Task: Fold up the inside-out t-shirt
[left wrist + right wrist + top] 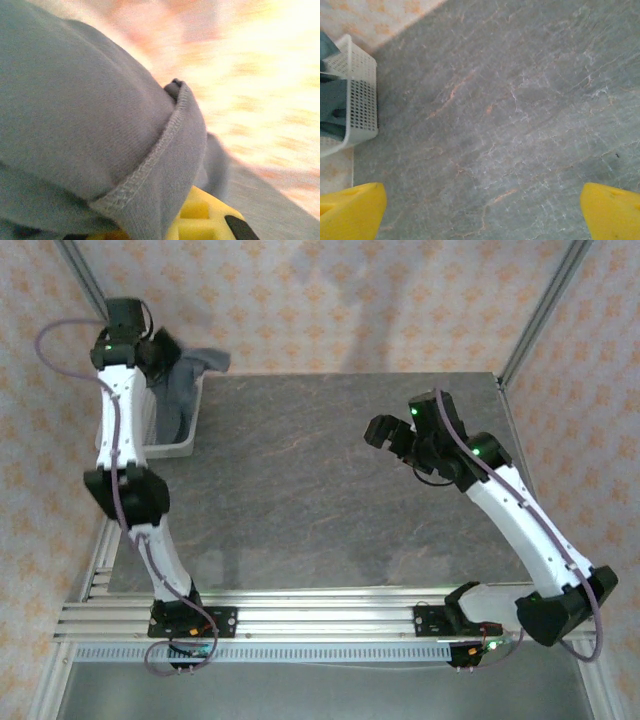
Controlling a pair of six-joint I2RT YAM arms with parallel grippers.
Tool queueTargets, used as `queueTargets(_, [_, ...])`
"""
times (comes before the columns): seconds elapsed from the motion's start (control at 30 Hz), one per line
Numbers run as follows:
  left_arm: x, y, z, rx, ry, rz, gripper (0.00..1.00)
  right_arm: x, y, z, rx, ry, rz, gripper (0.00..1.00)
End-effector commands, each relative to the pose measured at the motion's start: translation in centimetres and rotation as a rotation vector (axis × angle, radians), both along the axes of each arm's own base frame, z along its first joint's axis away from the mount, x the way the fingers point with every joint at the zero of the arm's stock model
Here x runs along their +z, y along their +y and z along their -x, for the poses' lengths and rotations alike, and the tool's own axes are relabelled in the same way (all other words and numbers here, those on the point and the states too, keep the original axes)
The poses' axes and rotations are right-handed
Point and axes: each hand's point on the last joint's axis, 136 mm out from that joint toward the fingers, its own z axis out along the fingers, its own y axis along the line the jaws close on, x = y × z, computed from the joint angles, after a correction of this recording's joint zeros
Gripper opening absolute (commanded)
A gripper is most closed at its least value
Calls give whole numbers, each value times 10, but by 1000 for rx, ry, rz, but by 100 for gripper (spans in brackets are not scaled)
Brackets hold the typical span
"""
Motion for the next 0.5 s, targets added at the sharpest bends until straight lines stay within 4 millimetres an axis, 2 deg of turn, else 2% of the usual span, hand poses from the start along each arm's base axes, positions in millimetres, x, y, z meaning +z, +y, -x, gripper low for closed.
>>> queueTargets(0.0, [98,-76,72,-157,-211,-26,0,15,-18,6,-85,-75,-13,100])
queueTargets(0.07, [107,-125,97,-274,-263,-32,0,21,-25,10,-105,-99,-12,100])
queueTargets(0.13, [101,-160,115,-353,-284,-61,0,25,-30,12,-114,-116,-5,100])
queueTargets(0.2, [73,-185,121,-414,-243,-108,0,28,-35,15,-131,-124,3,100])
queueTargets(0.3, [3,-217,122,-519,-111,-194,0,28,-42,19,-150,-117,18,100])
queueTargets(0.33, [-24,-232,124,-562,-81,-230,7,27,-44,21,-154,-112,25,100])
queueTargets(0.37, [-47,-245,127,-592,-60,-265,30,25,-48,23,-162,-100,35,100])
queueTargets(0.4, [-63,-255,130,-618,-53,-279,49,22,-50,26,-169,-89,42,100])
queueTargets(0.43, [-77,-262,134,-639,-45,-284,63,18,-53,29,-175,-72,52,100])
queueTargets(0.47, [-83,-262,139,-641,-41,-286,70,14,-56,32,-180,-57,62,100])
